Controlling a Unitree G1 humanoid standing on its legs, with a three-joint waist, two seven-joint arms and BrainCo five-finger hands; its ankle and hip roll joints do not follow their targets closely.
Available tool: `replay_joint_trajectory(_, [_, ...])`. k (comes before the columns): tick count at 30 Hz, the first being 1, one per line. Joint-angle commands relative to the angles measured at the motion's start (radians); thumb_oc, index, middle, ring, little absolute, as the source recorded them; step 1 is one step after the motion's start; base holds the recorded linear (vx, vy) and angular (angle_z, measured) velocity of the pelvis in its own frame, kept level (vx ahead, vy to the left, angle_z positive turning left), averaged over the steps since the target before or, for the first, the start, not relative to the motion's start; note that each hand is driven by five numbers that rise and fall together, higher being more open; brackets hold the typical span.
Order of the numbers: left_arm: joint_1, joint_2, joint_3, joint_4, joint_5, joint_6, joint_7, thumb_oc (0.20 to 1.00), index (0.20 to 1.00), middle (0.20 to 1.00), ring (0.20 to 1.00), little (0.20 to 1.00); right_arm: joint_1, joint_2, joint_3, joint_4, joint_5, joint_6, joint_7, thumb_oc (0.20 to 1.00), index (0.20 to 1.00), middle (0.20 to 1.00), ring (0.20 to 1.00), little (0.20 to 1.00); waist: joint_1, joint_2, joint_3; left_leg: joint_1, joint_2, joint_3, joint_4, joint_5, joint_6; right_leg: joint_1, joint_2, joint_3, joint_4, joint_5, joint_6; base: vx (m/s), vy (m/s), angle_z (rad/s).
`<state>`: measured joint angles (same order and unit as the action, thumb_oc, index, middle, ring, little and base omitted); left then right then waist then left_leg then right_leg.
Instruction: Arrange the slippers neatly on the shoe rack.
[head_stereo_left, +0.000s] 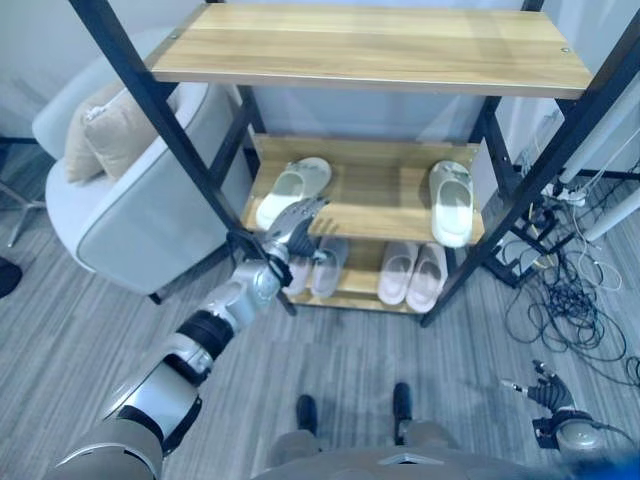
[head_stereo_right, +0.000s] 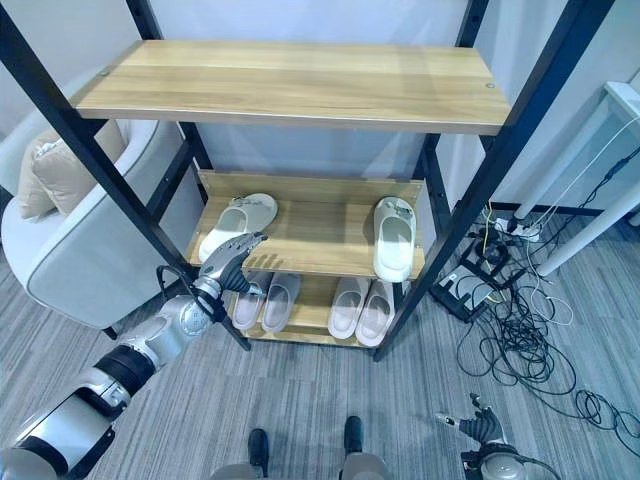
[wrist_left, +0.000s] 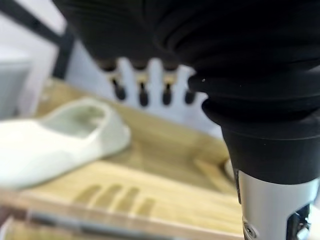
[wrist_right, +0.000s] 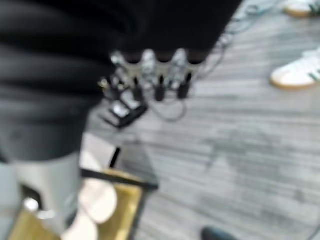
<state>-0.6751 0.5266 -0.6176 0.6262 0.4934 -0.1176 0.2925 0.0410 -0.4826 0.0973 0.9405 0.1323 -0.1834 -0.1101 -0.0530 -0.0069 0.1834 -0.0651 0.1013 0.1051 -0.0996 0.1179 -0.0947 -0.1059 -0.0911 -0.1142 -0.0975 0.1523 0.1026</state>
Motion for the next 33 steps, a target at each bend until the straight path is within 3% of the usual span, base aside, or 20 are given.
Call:
replay_joint_trajectory(1, [-0.159, 0.048, 0.016, 0.058, 0.009, 0.000, 0.075, 1.000, 1.000, 1.000, 1.000, 1.000, -0.054, -0.066, 0.047, -0.011, 0.007, -0.034, -0.007, 1.000, 1.000, 1.000, 1.000, 1.000, 0.002, 0.005, 0.043, -0.077, 0.018, -0.094, 0.026, -0.024, 0.015, 0.023, -0.037, 0.017, 0.114, -0.180, 0.054, -0.08, 0.027, -0.04])
replay_joint_trajectory(10, [-0.341, 0.212, -0.038, -0.002, 0.054, -0.003, 0.109, 1.000, 1.000, 1.000, 1.000, 1.000, -0.105, -0.060, 0.107, 0.009, -0.005, -0.043, -0.006, 1.000, 1.000, 1.000, 1.000, 1.000, 0.013, -0.022, 0.093, -0.174, 0.008, -0.107, 0.079, -0.029, 0.018, -0.046, -0.042, 0.029, 0.115, -0.154, 0.061, -0.04, 0.017, -0.03])
replay_joint_trajectory(20, [-0.474, 0.260, -0.117, 0.029, 0.087, -0.003, 0.142, 1.000, 1.000, 1.000, 1.000, 1.000, -0.125, -0.056, 0.157, 0.005, -0.040, -0.051, -0.012, 1.000, 1.000, 1.000, 1.000, 1.000, 0.013, -0.049, 0.111, -0.209, 0.006, -0.117, 0.087, -0.032, 0.018, -0.070, -0.045, 0.023, 0.111, -0.143, 0.068, 0.00, 0.003, 0.01])
replay_joint_trajectory(33, [-0.553, 0.325, -0.126, 0.059, 0.106, 0.040, 0.155, 1.000, 1.000, 1.000, 1.000, 1.000, -0.107, -0.008, 0.161, -0.039, -0.063, -0.059, -0.042, 1.000, 1.000, 1.000, 1.000, 1.000, 0.019, -0.070, 0.143, -0.275, -0.008, -0.108, 0.125, -0.051, 0.027, -0.109, -0.052, 0.029, 0.084, -0.102, 0.090, 0.00, 0.028, -0.01])
